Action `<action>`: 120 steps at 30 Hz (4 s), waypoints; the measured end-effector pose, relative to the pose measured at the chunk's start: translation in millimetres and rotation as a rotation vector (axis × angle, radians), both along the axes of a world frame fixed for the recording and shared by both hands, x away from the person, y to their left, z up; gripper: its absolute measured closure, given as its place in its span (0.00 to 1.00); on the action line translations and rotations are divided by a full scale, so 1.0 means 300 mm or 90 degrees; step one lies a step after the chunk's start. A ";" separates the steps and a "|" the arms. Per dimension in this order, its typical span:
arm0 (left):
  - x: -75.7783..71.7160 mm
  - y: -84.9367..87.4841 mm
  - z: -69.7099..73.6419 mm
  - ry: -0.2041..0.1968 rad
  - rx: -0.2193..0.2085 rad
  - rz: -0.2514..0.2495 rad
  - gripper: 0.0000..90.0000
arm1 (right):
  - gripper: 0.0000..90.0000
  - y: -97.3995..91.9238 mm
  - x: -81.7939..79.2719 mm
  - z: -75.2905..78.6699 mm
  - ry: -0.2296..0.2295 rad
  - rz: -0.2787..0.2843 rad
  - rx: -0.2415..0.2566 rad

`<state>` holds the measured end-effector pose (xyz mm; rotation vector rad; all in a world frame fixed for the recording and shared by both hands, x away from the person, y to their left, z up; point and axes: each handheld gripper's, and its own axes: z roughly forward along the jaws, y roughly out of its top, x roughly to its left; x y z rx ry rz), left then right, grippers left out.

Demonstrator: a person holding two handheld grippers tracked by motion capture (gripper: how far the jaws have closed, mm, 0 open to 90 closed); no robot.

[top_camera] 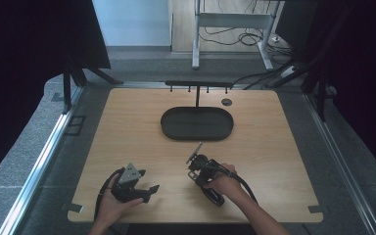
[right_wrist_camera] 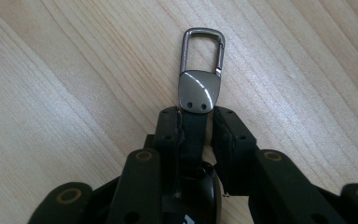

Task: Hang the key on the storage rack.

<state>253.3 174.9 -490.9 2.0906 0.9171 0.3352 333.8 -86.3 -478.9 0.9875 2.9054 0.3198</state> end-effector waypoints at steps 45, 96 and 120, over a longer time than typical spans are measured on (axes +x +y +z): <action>0.000 -0.012 -0.007 0.003 0.004 -0.005 0.26 | 0.89 -0.012 -0.020 -0.002 -0.033 -0.002 0.017; 0.004 -0.011 -0.014 0.006 0.006 -0.003 0.26 | 0.89 -0.163 -0.091 0.090 -0.153 -0.072 0.212; 0.003 -0.017 -0.017 0.008 0.010 -0.005 0.26 | 0.89 -0.237 -0.117 0.170 -0.229 -0.119 0.305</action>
